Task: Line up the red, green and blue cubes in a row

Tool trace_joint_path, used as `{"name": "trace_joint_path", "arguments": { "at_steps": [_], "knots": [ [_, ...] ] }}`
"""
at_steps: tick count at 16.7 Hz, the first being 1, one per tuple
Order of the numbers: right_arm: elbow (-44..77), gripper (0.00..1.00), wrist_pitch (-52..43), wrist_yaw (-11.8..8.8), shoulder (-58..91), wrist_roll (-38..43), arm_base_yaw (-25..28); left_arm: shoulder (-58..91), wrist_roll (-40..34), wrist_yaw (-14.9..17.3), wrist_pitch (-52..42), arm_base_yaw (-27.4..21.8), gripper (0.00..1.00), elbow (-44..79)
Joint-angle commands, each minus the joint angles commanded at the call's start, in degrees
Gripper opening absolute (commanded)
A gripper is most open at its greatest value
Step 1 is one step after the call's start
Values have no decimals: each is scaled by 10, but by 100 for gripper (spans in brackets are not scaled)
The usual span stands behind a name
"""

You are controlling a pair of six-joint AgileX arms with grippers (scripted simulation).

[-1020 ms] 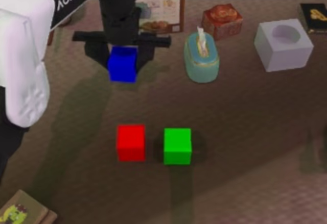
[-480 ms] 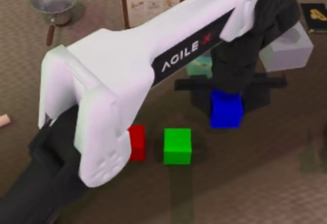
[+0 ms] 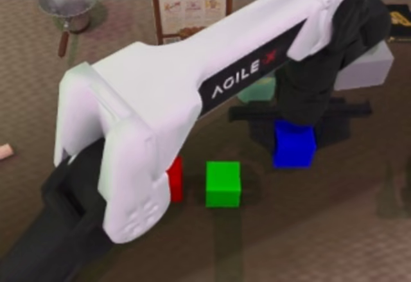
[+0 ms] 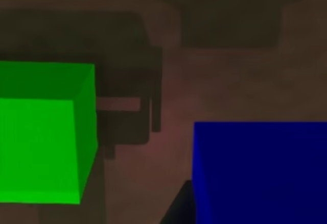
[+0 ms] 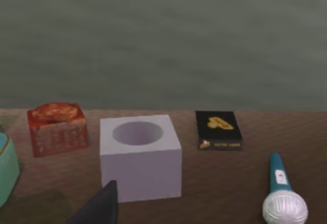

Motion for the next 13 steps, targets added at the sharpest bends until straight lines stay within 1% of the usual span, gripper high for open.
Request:
{"name": "trace_joint_path", "arguments": {
  "at_steps": [8,13],
  "knots": [
    [0,100,0,0,0,0,0,-21,0,0,159,-1,0,-184],
    [0,100,0,0,0,0,0,-22,0,0,172,-2,0,-197]
  ]
}}
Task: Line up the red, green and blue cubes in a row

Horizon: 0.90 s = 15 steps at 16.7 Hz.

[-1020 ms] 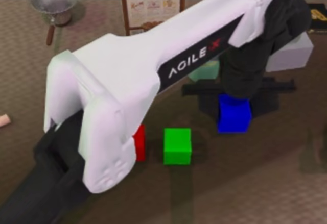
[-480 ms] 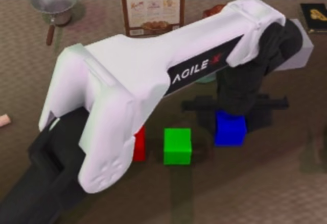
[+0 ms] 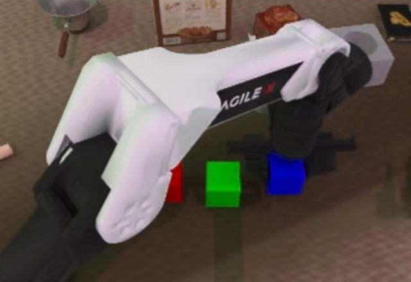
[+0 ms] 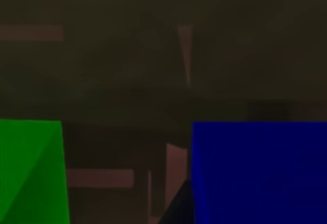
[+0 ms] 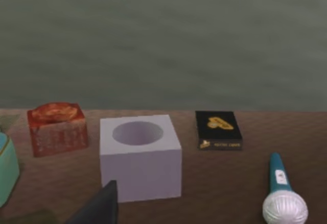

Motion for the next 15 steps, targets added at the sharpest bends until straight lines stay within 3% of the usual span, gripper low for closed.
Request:
{"name": "trace_joint_path", "arguments": {
  "at_steps": [13,15],
  "knots": [
    [0,100,0,0,0,0,0,0,0,0,0,0,98,0],
    [0,100,0,0,0,0,0,0,0,0,0,0,100,0]
  ]
}}
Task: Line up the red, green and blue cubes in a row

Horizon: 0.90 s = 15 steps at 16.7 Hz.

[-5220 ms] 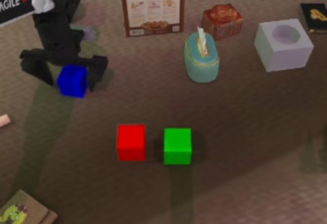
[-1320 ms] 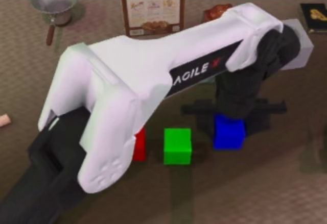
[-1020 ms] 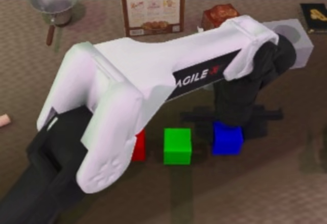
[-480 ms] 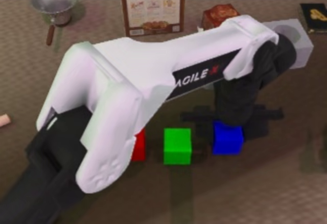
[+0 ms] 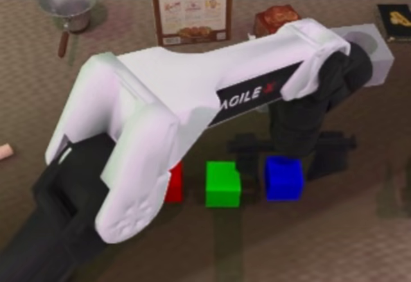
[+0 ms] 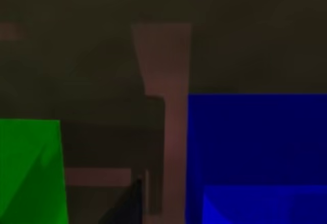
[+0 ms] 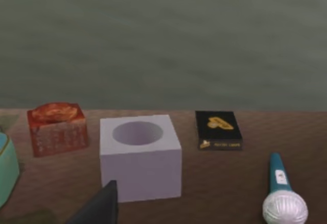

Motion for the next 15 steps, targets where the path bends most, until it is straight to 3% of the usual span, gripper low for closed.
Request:
{"name": "trace_joint_path", "arguments": {
  "at_steps": [9,15],
  "knots": [
    [0,100,0,0,0,0,0,3,-1,0,-9,1,100,10],
    [0,100,0,0,0,0,0,21,-1,0,-132,6,100,152]
  ]
}}
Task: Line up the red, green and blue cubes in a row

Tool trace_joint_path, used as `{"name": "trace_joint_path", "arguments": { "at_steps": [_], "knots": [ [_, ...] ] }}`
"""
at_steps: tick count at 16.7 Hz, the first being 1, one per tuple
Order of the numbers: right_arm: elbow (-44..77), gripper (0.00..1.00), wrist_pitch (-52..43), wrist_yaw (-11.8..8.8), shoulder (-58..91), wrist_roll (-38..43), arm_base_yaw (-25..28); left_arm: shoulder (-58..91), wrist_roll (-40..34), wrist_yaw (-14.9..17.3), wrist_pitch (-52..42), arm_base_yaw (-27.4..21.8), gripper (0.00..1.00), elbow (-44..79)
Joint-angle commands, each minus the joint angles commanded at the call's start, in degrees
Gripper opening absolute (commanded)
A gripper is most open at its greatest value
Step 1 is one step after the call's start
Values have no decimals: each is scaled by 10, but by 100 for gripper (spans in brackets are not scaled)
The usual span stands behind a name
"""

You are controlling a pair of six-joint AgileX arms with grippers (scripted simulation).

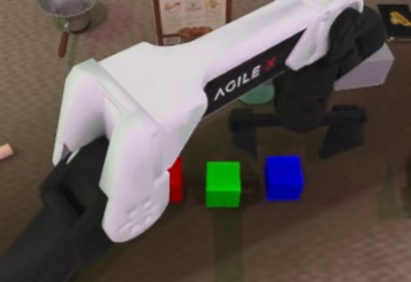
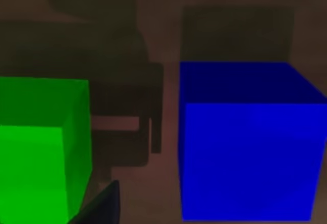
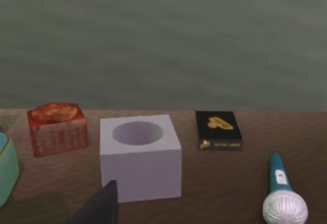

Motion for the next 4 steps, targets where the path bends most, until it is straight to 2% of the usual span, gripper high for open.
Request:
{"name": "trace_joint_path", "arguments": {
  "at_steps": [4],
  "knots": [
    [0,100,0,0,0,0,0,2,1,1,-47,5,100,50]
  ]
}}
